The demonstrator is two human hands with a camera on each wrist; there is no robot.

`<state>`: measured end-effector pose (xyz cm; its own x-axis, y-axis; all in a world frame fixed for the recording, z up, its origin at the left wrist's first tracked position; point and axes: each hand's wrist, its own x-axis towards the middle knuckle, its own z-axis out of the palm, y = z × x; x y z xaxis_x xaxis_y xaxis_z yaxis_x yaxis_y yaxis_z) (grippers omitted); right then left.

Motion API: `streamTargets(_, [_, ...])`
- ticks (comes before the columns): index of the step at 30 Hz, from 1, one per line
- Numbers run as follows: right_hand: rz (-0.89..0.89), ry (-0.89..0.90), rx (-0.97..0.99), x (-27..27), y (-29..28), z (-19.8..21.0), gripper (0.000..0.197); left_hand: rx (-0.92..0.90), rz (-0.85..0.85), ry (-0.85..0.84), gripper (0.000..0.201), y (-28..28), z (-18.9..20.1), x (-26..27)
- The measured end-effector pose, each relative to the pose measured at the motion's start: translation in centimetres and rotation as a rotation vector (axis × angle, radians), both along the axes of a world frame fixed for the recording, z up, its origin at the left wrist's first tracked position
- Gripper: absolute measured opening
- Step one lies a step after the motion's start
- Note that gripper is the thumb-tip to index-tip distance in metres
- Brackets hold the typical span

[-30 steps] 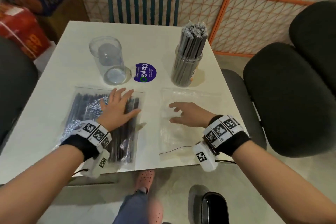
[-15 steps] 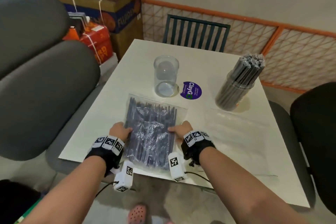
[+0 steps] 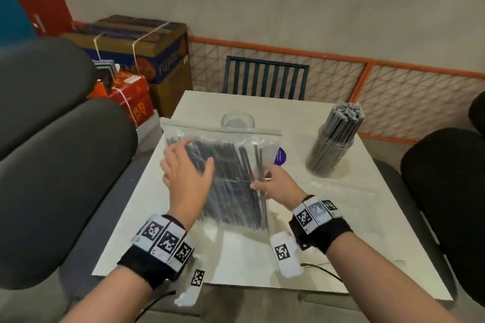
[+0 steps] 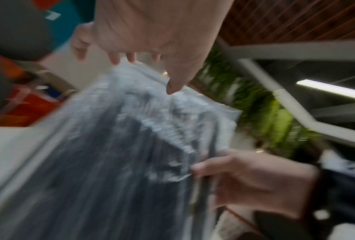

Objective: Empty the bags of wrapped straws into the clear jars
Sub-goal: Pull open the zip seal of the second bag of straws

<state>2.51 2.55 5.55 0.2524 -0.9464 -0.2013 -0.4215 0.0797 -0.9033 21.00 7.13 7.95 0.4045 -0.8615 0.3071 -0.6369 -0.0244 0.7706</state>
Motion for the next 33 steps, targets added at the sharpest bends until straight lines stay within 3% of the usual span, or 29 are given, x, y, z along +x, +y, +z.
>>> streamTargets(2, [-0.025, 0.035, -0.097, 0.3, 0.7, 0.3, 0.024, 0.023, -0.208, 0.215, 0.024, 0.4, 3.7, -2.1])
streamTargets(6, [-0.104, 0.106, -0.226, 1.1, 2.3, 0.3, 0.024, 0.509, -0.423, 0.713, 0.057, -0.9, 7.9, -4.7])
streamTargets(8, [-0.145, 0.105, -0.246, 1.3, 2.9, 0.0, 0.017, 0.582, -0.451, 0.771, 0.052, -1.5, 7.8, -5.0])
streamTargets(10, [-0.159, 0.067, -0.244, 1.5, 3.5, -0.4, 0.013, 0.555, -0.452, 0.809, 0.033, -1.8, 7.2, -5.2])
streamTargets(14, [-0.114, 0.067, -0.211, 1.0, 3.6, -0.9, 0.029, 0.477, -0.439, 0.939, 0.015, -1.4, 5.7, -5.6])
streamTargets(18, [0.199, 0.073, -0.102, -1.0, 3.5, 1.6, 0.082, 0.371, -0.459, 0.910, 0.015, -0.7, 4.9, -5.7])
streamTargets(19, [0.213, 0.063, -0.105, -1.5, 3.7, 2.7, 0.086, 0.338, -0.449, 0.861, 0.018, -0.6, 4.8, -5.8])
streamTargets(21, [0.097, 0.071, -0.219, -2.1, 4.2, 5.0, 0.071, 0.262, -0.428, 0.774, 0.023, -0.5, 4.5, -6.0])
streamTargets(24, [-0.092, 0.181, -0.532, -2.2, 4.5, 7.1, 0.027, 0.166, -0.432, 0.677, 0.029, -0.2, 3.9, -6.8])
streamTargets(26, [-0.146, 0.253, -0.599, -1.9, 4.7, 7.6, 0.018, 0.136, -0.433, 0.635, 0.032, -0.1, 3.5, -7.3])
streamTargets(29, [-0.185, 0.149, -0.513, -1.7, 5.1, 8.1, 0.016, 0.122, -0.426, 0.619, 0.034, 0.1, 3.5, -7.8])
streamTargets(33, [-0.312, -0.146, -0.166, -1.8, 5.0, 8.6, 0.022, 0.167, -0.458, 0.668, 0.034, 0.4, 3.5, -8.2])
